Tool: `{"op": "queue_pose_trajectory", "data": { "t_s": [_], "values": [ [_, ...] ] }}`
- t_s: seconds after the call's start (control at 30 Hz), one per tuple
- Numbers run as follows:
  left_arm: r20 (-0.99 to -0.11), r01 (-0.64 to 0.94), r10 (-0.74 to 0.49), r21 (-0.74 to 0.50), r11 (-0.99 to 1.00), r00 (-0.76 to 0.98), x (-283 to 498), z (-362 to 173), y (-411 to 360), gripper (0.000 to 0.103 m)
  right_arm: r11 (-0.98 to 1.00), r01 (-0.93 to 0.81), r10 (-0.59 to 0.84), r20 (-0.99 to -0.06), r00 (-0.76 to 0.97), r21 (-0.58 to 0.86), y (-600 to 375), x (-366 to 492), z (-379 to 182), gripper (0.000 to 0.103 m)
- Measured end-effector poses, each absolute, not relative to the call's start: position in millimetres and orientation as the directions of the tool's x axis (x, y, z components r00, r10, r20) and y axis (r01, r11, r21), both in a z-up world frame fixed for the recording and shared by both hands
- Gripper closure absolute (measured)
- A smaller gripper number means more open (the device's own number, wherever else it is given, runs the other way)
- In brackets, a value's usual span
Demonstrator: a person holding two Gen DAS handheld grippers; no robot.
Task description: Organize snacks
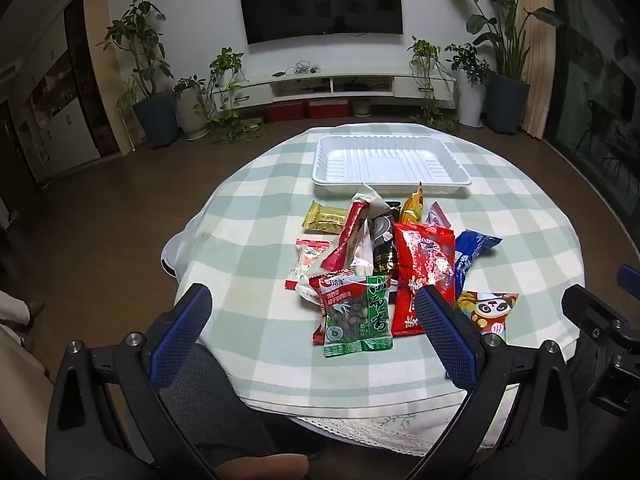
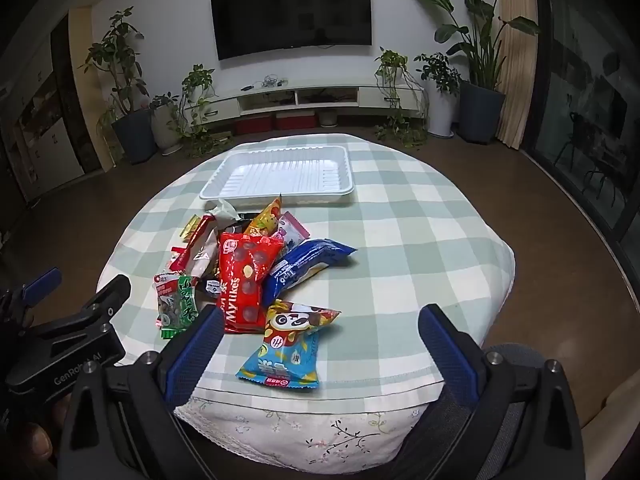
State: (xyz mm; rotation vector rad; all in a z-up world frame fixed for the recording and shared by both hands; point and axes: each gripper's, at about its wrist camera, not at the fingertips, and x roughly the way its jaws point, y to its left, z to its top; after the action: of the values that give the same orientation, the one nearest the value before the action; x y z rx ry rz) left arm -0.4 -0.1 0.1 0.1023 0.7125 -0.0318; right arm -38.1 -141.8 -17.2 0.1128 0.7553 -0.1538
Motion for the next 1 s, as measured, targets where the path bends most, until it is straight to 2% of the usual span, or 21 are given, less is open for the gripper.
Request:
{"op": "queue_pose_trajectory", "data": {
  "t_s": [1.0],
  "values": [
    [-0.671, 0.063, 0.016, 0.093, 0.994, 0.741, 2.8, -12.3, 4.2, 0.000, 0.983, 0.182, -0.111, -0.694, 0.712, 0.028, -139.8, -39.2, -20.7, 0.004]
  ]
}}
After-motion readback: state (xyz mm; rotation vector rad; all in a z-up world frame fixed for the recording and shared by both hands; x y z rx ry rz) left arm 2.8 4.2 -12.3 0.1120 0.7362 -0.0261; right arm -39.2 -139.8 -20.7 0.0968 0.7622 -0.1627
